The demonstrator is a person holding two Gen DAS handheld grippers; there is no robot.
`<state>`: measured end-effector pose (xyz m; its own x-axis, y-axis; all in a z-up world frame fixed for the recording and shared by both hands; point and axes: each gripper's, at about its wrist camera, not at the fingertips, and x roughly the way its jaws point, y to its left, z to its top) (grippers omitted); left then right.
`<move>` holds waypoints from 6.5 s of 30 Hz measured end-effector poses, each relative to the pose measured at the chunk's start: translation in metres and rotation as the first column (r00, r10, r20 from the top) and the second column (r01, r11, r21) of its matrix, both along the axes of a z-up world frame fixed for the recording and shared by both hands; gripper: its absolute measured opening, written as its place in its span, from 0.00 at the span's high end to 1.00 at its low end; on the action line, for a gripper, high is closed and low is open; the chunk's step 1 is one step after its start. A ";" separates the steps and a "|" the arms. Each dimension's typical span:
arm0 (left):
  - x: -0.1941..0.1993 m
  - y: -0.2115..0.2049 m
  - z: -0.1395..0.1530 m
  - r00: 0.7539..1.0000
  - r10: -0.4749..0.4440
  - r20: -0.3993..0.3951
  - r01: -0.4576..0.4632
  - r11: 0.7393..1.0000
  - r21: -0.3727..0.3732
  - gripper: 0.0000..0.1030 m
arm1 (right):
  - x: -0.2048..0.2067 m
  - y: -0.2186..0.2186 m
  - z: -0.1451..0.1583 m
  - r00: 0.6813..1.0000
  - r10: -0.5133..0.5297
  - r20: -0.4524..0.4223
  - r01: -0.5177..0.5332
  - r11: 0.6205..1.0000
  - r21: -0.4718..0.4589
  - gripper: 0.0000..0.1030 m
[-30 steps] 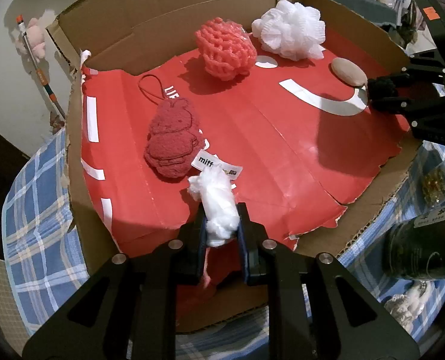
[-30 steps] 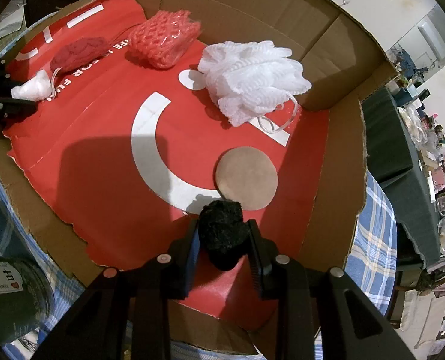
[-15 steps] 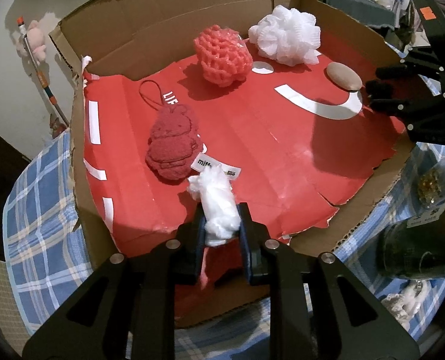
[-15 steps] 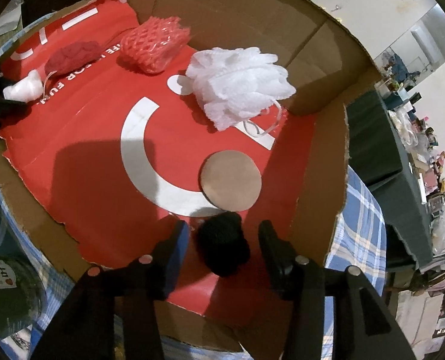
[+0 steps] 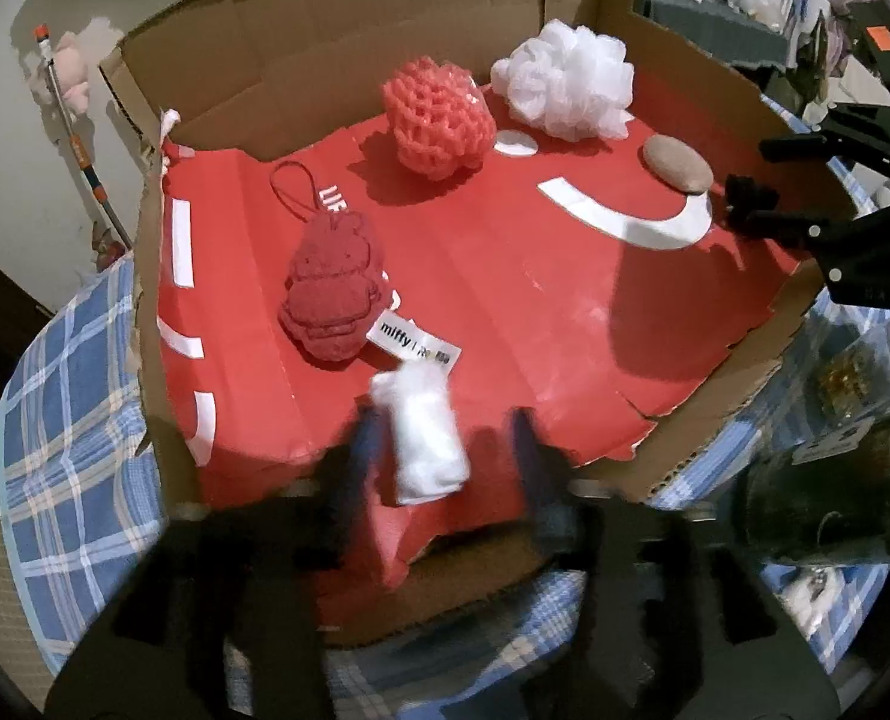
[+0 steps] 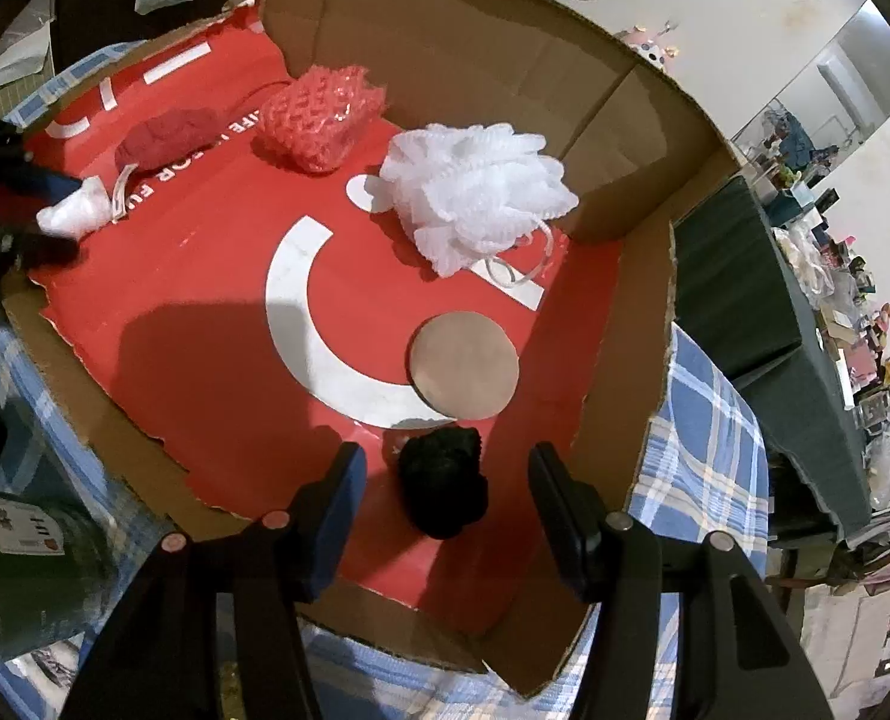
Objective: Organize soft objects
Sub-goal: 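Lift both tools out of the box and back over the table items, then grasp the blue foam block with the right tool while the left grasps the beige crocheted scrunchie, then carry the blue block with the right tool while the left carries the scrunchie into the box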
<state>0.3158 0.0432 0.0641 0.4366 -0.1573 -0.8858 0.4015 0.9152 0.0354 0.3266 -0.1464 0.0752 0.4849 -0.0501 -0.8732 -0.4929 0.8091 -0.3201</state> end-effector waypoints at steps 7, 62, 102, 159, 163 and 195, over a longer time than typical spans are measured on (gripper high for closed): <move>-0.020 -0.005 0.028 0.997 -0.004 0.078 0.005 1.000 -0.010 0.43 | -0.011 -0.006 0.023 0.999 -0.017 0.043 0.015 0.999 0.051 0.35; -0.281 -0.034 0.030 0.839 0.310 0.447 -0.191 0.938 -0.290 0.11 | -0.289 -0.035 0.038 0.868 -0.354 0.348 0.112 0.823 0.557 0.00; -0.190 -0.039 -0.029 0.958 0.226 0.175 -0.177 0.950 -0.258 0.47 | -0.214 -0.018 -0.038 0.975 -0.220 0.040 0.155 0.794 0.588 0.31; -0.229 0.003 0.032 0.932 0.221 0.286 -0.109 0.927 -0.360 0.82 | -0.236 -0.044 0.023 0.952 -0.233 0.199 0.074 0.806 0.588 0.76; -0.226 0.009 0.042 0.923 0.236 0.304 -0.119 0.926 -0.358 0.82 | -0.230 -0.050 0.031 0.945 -0.247 0.214 0.077 0.805 0.589 0.76; -0.076 -0.005 0.066 0.981 0.040 0.188 0.007 0.970 -0.242 0.82 | -0.082 -0.026 0.062 0.987 -0.054 0.153 -0.025 0.881 0.472 0.76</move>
<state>0.2401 0.0378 0.1299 0.5978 -0.3473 -0.7226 0.3939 0.9122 -0.1125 0.2447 -0.1727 0.1374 0.6193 0.3401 -0.7077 -0.4554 0.8898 0.0291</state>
